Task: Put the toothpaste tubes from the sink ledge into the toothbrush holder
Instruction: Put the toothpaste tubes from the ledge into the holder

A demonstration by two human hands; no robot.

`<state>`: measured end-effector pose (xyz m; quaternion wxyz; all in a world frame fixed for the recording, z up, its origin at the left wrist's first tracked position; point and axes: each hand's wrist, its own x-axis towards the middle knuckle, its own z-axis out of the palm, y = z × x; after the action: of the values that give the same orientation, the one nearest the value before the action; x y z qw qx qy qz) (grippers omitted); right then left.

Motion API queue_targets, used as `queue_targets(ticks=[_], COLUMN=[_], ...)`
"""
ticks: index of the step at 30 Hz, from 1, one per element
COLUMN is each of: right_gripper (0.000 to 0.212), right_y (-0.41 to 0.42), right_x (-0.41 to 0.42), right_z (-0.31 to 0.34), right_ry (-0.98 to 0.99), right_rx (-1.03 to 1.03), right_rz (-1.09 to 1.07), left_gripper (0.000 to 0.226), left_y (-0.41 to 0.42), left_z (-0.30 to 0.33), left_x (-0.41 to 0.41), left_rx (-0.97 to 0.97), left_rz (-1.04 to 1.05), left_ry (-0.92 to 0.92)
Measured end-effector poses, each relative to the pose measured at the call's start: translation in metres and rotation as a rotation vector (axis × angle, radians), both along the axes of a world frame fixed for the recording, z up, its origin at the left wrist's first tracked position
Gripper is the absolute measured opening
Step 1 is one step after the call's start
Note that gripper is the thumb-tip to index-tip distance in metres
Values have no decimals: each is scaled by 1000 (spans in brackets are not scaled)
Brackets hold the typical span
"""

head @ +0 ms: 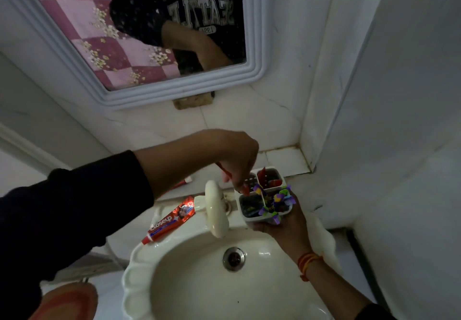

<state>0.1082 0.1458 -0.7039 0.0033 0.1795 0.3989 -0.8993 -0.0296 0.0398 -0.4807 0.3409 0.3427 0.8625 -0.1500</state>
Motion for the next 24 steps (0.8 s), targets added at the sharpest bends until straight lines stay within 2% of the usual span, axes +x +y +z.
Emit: queue_targets(ticks=[2, 4, 5, 6, 8, 9, 10, 12, 13, 14, 16, 18, 22, 24], right_gripper=[35, 16, 23, 28, 25, 27, 39, 74, 82, 84, 82, 78, 84, 83], right_y=[-2, -2, -2, -2, 1, 1, 2, 6, 5, 4, 1, 1, 0, -4], right_x=[0, 0, 1, 1, 3, 4, 6, 10, 10, 11, 14, 12, 10, 11], right_z=[8, 11, 12, 12, 14, 17, 14, 9, 5, 3, 5, 3, 5, 8], right_ry=[-4, -52, -87, -103, -96, -89, -105, -100, -139, -155, -108, -116, -37, -43], right_rx=[18, -87, -126, -141, -193, -182, -18, 531, 787, 893, 943, 931, 867, 920], right_rz=[-3, 10, -23, -30, -26, -18, 3, 92, 89, 71, 80, 61, 40, 48], left_gripper=[32, 31, 30, 27, 22, 21, 20, 21, 22, 24, 32, 39, 54, 61], left_y=[5, 5, 4, 1, -15, -26, -41, -77, -98, -119, -153, -178, -205, -213], left_z=[-17, -30, -32, -33, -26, -23, -24, -41, -52, -69, -105, -139, -182, -191], left_x=[12, 20, 21, 19, 12, 7, 2, -9, -10, -10, 2, 21, 51, 56], left_rx=[-46, -35, -13, 38, 225, 340, 431, 516, 478, 377, 132, 5, 51, 64], left_rz=[-72, -103, -81, -3, 207, 256, 273, 345, 406, 453, 533, 617, 858, 904], left_ry=[39, 86, 81, 52, -14, 26, 132, 357, 396, 383, 282, 205, 247, 300])
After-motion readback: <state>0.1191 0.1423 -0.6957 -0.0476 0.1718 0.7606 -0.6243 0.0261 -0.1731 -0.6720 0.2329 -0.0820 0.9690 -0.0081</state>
